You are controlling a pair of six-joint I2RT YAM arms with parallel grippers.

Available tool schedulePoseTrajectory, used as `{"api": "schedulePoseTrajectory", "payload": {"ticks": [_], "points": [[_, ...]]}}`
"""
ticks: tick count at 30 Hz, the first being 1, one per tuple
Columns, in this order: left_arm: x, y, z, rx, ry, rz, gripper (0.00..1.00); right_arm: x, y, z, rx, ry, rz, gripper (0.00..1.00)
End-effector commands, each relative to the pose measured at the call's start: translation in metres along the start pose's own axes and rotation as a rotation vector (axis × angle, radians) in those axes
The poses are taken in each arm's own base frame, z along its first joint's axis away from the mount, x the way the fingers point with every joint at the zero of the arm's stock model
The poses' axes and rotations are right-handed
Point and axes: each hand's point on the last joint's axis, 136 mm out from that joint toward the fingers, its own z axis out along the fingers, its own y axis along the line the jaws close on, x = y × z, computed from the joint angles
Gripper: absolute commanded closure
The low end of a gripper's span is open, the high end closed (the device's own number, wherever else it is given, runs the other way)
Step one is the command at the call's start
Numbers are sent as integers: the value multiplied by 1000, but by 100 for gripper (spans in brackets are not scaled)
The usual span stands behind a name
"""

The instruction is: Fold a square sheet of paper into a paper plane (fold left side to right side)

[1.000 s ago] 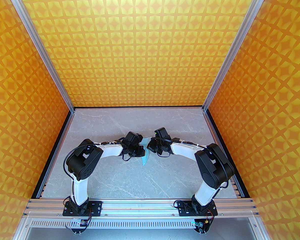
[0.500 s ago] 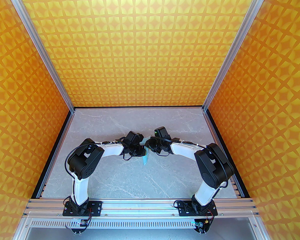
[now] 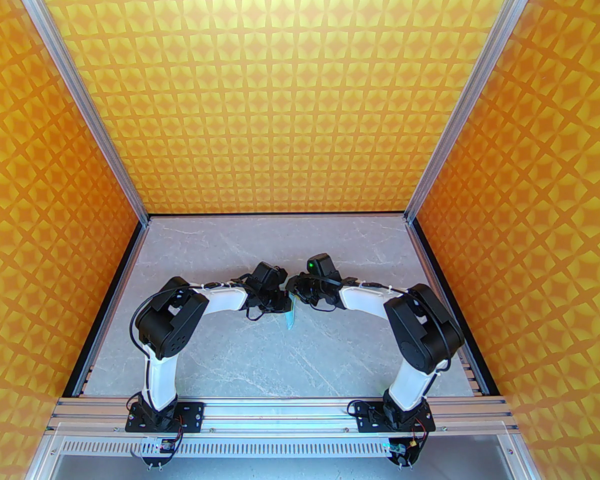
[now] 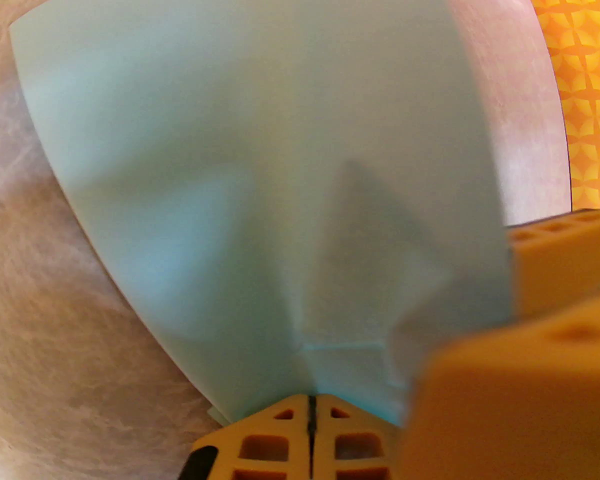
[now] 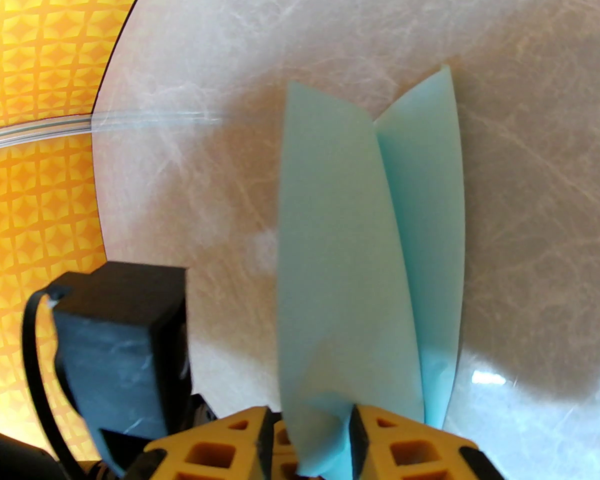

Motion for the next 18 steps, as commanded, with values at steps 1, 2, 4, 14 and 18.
{"api": "schedulePoseTrajectory", "payload": {"ticks": [1, 2, 4, 14, 18], "points": [[12, 7, 6, -28, 45, 5, 95, -1, 4, 7, -10, 8, 5, 68], [12, 8, 6, -30, 46, 4, 95, 0, 2, 7, -6, 9, 8, 69], [11, 7, 6, -28, 43, 6, 95, -2, 0, 5, 14, 2, 4, 70], [1, -5, -17, -4, -10, 12, 88, -2, -12, 3, 87, -2, -20, 70], [-6, -14, -31, 5, -46, 22, 87, -2, -14, 6, 89, 2, -19, 70]]}}
